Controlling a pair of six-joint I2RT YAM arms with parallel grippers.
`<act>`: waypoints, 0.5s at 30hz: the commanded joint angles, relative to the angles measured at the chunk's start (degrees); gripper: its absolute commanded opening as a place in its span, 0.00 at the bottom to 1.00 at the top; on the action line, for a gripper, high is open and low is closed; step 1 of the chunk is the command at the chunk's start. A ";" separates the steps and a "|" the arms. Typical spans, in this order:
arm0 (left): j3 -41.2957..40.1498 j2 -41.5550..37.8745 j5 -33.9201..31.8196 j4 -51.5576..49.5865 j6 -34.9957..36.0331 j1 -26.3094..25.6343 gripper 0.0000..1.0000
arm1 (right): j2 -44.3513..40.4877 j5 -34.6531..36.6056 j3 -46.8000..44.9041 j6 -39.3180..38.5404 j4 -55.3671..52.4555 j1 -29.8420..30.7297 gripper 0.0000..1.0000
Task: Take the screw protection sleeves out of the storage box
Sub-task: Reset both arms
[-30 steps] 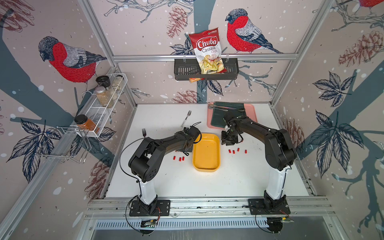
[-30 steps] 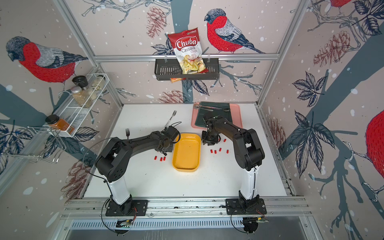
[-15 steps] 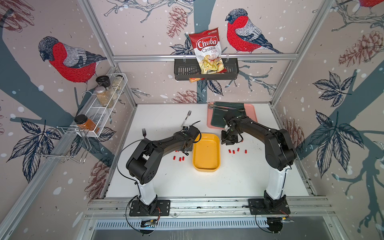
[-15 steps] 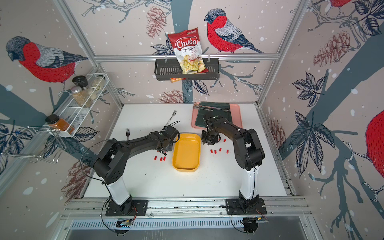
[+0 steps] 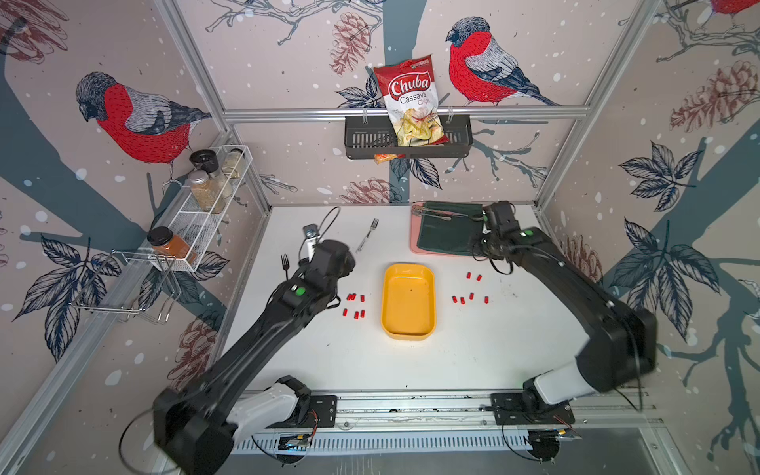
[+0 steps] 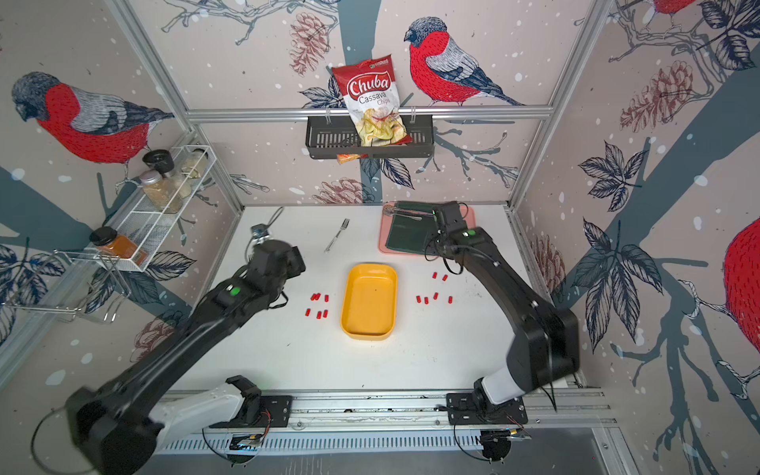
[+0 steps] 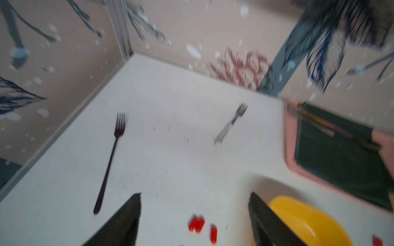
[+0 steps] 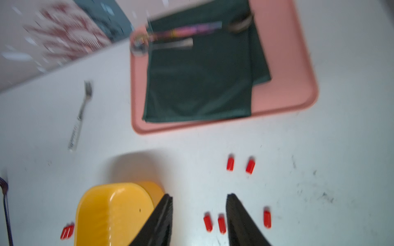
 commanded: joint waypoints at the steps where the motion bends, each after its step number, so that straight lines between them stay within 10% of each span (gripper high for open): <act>1: -14.49 -12.00 -7.76 19.31 6.64 3.93 0.98 | -11.33 15.46 -19.86 -10.33 30.87 -0.68 1.00; 8: -43.09 -21.59 -10.28 50.94 20.99 9.64 0.98 | -16.81 24.72 -46.21 -13.17 56.76 -14.16 1.00; 15: -46.95 1.67 -2.34 74.28 21.27 18.25 0.98 | -12.88 18.15 -56.74 -16.41 75.80 -15.69 1.00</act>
